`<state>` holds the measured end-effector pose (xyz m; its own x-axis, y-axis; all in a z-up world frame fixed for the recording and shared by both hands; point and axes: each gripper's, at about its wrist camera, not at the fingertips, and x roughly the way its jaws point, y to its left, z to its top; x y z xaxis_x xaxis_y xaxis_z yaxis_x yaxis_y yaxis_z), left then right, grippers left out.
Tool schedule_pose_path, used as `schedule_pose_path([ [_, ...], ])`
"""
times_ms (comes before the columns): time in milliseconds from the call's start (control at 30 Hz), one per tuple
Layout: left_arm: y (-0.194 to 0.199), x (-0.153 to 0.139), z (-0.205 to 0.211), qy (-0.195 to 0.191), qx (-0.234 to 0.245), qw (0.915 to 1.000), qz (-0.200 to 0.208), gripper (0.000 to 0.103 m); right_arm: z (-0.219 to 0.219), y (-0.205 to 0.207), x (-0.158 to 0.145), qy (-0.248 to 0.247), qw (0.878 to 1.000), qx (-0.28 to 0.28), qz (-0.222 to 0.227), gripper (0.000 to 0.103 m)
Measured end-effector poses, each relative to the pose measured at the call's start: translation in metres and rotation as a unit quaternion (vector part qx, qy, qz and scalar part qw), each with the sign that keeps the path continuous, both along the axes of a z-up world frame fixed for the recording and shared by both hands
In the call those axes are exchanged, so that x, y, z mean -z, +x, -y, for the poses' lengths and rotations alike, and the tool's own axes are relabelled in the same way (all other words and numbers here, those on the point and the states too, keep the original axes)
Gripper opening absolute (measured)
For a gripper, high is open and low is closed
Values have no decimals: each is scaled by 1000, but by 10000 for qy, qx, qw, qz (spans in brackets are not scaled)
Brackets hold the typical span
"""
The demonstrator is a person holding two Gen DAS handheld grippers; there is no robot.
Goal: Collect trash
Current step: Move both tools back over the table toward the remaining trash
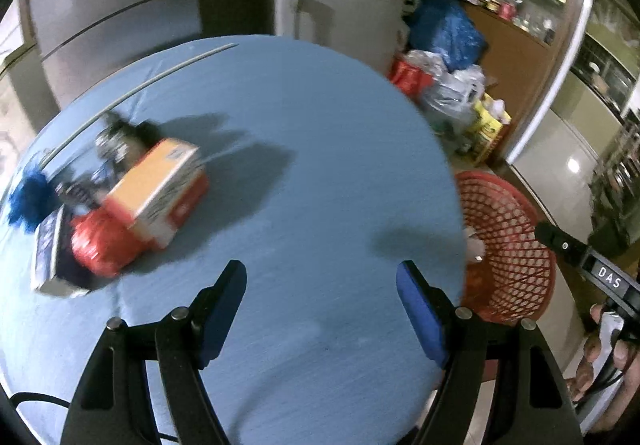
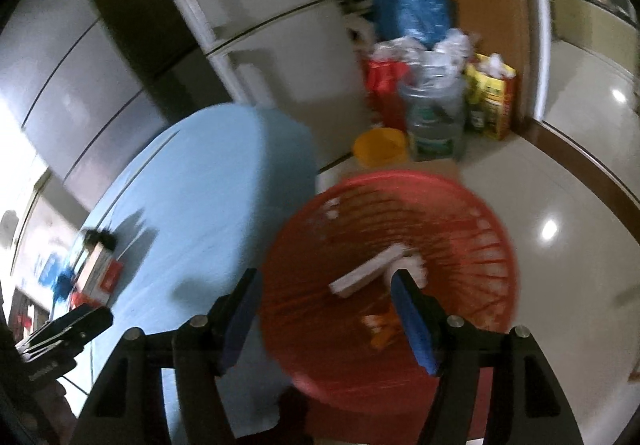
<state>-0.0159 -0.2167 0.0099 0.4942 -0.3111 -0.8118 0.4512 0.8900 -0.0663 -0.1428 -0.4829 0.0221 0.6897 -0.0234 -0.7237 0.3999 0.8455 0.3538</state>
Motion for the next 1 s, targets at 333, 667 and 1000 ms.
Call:
schedule_pose_path([
  [333,2,18,-96,-48,-995,9950,-85,78,-98,36,-2,-217,9939,-1074,-101,71],
  [667,7,31,-192,-133,-2126,9769,-157,78,-176,65,-4,-406,9793,-1964,-254,71],
  [1000,10,43,-222,-210,-2457,9688,-232,78,-210,102,-19,91,9734,-2277,-235,74],
])
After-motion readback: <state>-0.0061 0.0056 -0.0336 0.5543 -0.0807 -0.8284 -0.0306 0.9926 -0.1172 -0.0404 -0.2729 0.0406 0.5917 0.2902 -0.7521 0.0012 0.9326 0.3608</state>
